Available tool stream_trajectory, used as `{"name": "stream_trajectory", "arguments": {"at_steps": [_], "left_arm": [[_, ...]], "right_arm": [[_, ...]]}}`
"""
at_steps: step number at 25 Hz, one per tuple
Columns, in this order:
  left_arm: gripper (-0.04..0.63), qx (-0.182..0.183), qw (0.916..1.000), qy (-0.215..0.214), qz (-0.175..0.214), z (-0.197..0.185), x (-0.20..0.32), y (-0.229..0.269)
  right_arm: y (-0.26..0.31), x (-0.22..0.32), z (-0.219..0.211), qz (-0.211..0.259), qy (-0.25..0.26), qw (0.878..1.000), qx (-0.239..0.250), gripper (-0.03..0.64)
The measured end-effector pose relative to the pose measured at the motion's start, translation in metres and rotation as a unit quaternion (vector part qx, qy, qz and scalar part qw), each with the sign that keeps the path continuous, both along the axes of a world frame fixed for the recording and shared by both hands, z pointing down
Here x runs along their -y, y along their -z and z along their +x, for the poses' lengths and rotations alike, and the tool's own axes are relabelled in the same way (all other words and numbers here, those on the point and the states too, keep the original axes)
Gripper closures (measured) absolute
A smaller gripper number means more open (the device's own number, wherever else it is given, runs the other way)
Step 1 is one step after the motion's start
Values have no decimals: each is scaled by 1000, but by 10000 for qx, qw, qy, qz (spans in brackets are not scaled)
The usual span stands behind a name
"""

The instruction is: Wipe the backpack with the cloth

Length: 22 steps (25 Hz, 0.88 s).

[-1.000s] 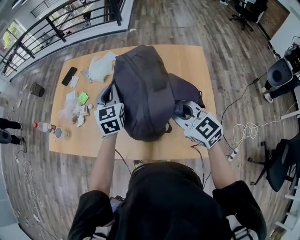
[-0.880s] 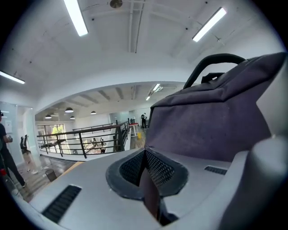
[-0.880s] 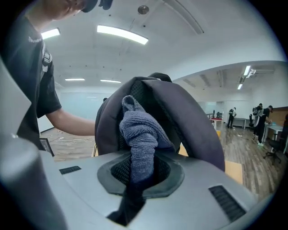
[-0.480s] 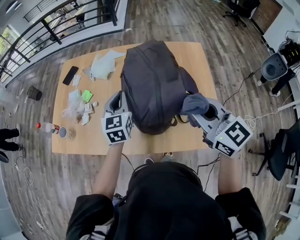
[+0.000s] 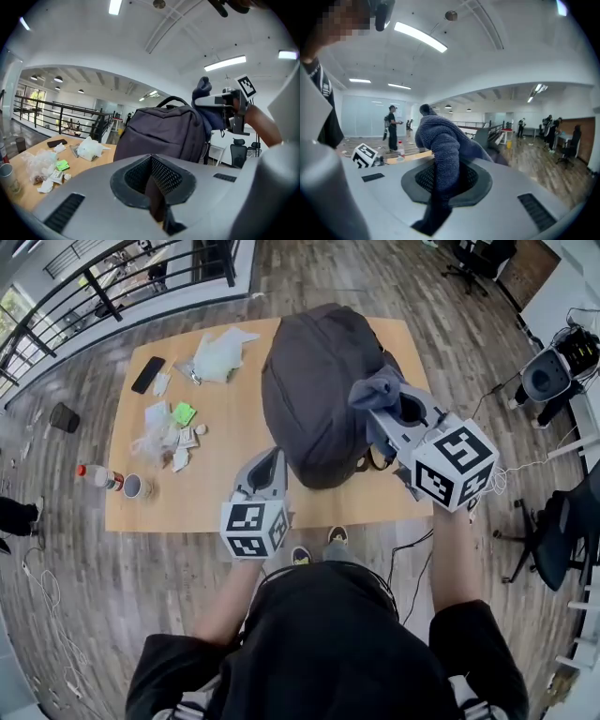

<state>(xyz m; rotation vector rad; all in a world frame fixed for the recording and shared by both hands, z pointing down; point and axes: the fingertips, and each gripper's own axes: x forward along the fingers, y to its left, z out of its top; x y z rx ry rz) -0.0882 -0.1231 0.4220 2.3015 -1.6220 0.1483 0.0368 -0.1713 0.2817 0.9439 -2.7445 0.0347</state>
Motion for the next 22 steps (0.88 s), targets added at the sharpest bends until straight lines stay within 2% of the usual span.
{"name": "stream_trajectory", "arguments": {"at_steps": [2,6,8,12,15,19,21,22], "left_arm": [[580,-52,10000,-30,1,-4,-12,-3],[580,-87,9999,8,-78,-19,-34,-14],[580,-120,9998,70,-153,-26,-47,-20],[580,-161,9993,262,-224,-41,-63,-27],[580,-197,9990,336,-229,-43,-68,-29],[580,-215,9990,317,-242,-33,-70,-29],[580,-204,9990,285,-269,-25,-72,-28],[580,-194,9990,276,-293,-22,-72,-28]], "right_arm": [[-25,-21,-10,-243,104,9993,264,575],[-51,-34,-8,-356,-413,9925,1098,575],[-63,-39,-8,-349,-565,9908,1176,575],[-89,-43,-6,-503,-604,9913,1059,575],[-125,-43,-3,-710,-587,9938,619,575],[-190,-45,5,-1489,-539,9869,315,575],[-185,-47,7,-1568,-436,9865,161,575],[-169,-47,7,-1431,-357,9890,85,575]]}}
